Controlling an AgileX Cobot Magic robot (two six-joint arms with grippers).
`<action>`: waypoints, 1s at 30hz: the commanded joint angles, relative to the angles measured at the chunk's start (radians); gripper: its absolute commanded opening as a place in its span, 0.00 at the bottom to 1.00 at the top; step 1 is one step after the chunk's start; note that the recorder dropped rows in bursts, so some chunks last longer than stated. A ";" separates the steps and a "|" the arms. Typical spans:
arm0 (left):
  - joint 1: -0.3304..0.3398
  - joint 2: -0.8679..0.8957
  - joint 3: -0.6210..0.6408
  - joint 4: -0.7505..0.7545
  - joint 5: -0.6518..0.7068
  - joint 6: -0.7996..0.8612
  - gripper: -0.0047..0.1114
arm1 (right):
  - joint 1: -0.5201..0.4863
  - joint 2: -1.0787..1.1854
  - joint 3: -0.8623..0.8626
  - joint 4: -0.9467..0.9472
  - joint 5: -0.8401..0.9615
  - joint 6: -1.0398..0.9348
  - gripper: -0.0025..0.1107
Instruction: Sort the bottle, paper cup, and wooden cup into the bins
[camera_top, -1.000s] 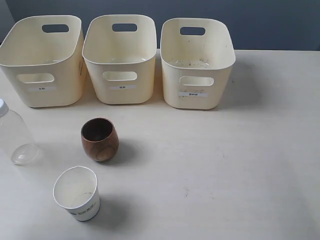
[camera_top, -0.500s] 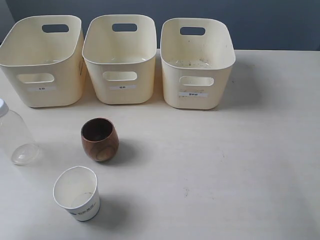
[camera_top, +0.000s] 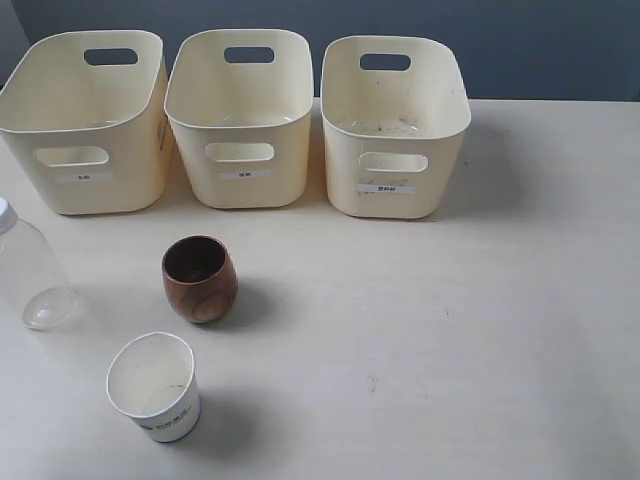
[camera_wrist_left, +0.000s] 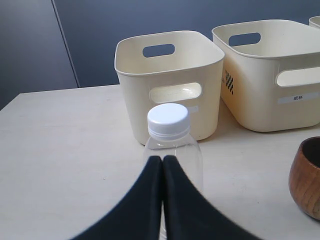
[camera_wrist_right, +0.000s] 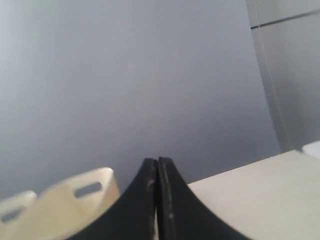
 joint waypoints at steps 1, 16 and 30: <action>-0.003 0.003 -0.001 -0.002 -0.014 -0.003 0.04 | -0.005 -0.005 0.002 0.122 -0.024 0.097 0.02; -0.003 0.003 -0.001 -0.002 -0.014 -0.003 0.04 | -0.005 -0.005 -0.009 0.072 -0.107 0.123 0.01; -0.003 0.003 -0.001 -0.002 -0.014 -0.003 0.04 | -0.005 0.437 -0.378 -0.876 -0.458 0.789 0.01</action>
